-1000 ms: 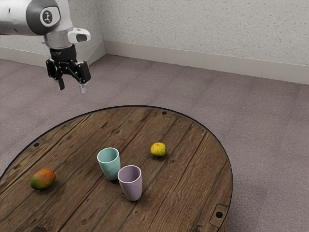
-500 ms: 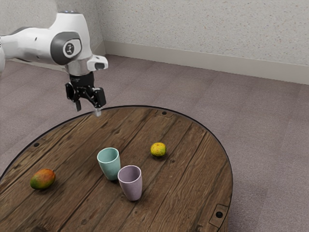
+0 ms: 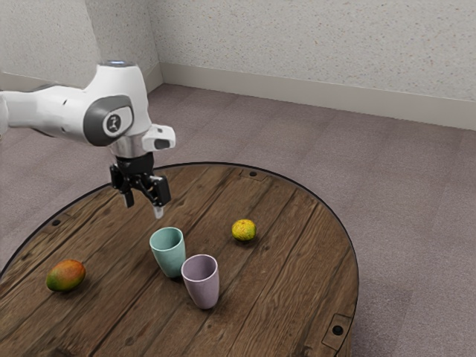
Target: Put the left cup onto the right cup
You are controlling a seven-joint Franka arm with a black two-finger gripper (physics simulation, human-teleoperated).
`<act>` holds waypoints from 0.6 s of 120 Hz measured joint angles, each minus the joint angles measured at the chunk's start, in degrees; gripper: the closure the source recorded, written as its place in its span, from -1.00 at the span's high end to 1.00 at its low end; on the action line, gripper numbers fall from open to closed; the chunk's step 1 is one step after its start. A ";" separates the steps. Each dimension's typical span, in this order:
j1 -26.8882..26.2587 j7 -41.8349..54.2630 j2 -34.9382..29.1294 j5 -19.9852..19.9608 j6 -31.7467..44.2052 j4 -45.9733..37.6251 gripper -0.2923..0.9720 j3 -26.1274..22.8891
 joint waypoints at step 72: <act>1.69 -1.88 9.77 -0.04 5.32 0.28 0.50 0.26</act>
